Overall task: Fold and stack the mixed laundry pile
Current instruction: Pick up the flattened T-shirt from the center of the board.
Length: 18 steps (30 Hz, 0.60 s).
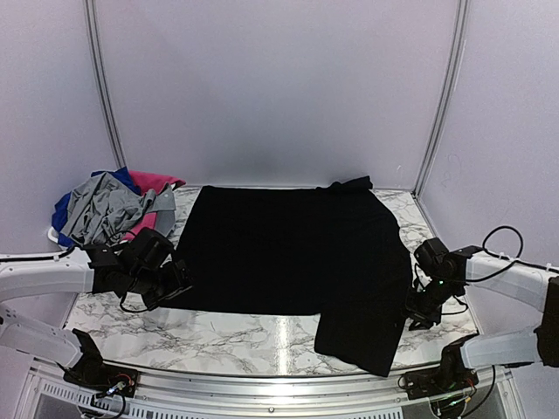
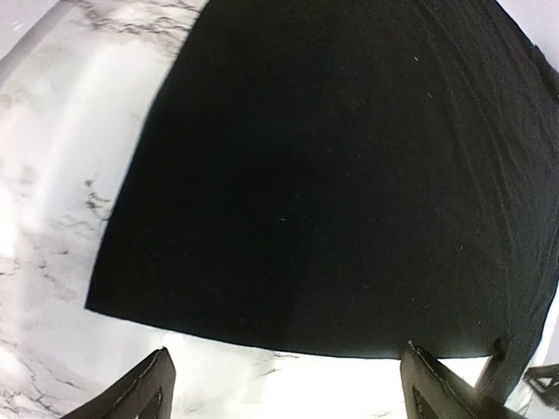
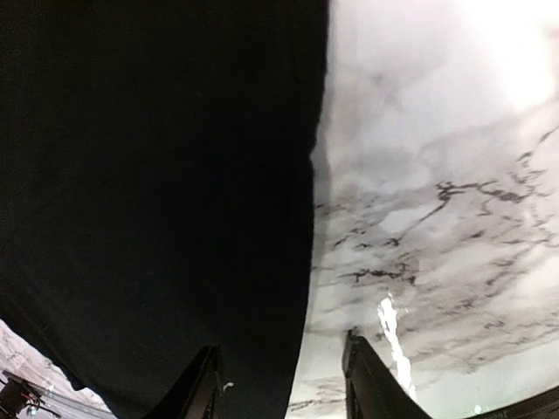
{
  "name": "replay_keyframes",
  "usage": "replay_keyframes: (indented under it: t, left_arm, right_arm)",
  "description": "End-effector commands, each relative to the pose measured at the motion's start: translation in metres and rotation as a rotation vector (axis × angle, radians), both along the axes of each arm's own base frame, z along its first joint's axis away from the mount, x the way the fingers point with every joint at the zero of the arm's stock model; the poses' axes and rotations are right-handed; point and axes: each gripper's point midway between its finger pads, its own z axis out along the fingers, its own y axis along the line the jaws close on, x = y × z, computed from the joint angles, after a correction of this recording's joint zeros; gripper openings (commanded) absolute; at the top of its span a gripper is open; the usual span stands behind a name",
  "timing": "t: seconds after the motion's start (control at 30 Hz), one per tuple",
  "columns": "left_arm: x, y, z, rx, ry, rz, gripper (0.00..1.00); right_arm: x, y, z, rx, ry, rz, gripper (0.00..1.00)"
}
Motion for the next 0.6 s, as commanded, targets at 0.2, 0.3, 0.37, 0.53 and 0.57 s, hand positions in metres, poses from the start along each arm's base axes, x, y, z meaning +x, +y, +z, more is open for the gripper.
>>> replay_keyframes:
  t: [0.2, 0.3, 0.37, 0.53, 0.57]
  left_arm:
    - [-0.019, 0.046, -0.018, 0.049, 0.08, 0.165, 0.86]
    - [-0.024, 0.059, -0.02, 0.082, 0.095, 0.208, 0.83]
    - [-0.026, 0.065, -0.023, 0.086, 0.102, 0.236, 0.77]
    - [-0.025, 0.068, -0.03, 0.119, 0.118, 0.237, 0.57]
    - [-0.025, 0.067, -0.031, 0.127, 0.123, 0.228, 0.53]
  right_arm:
    - [0.009, 0.012, -0.016, 0.074, 0.002, 0.006, 0.0]
    - [0.015, 0.001, 0.0, 0.045, -0.035, -0.016, 0.0]
    - [0.018, -0.01, 0.009, 0.039, -0.064, -0.049, 0.0]
    - [0.017, -0.02, 0.015, 0.048, -0.07, -0.079, 0.0]
    - [0.017, -0.019, 0.015, 0.05, -0.069, -0.077, 0.0]
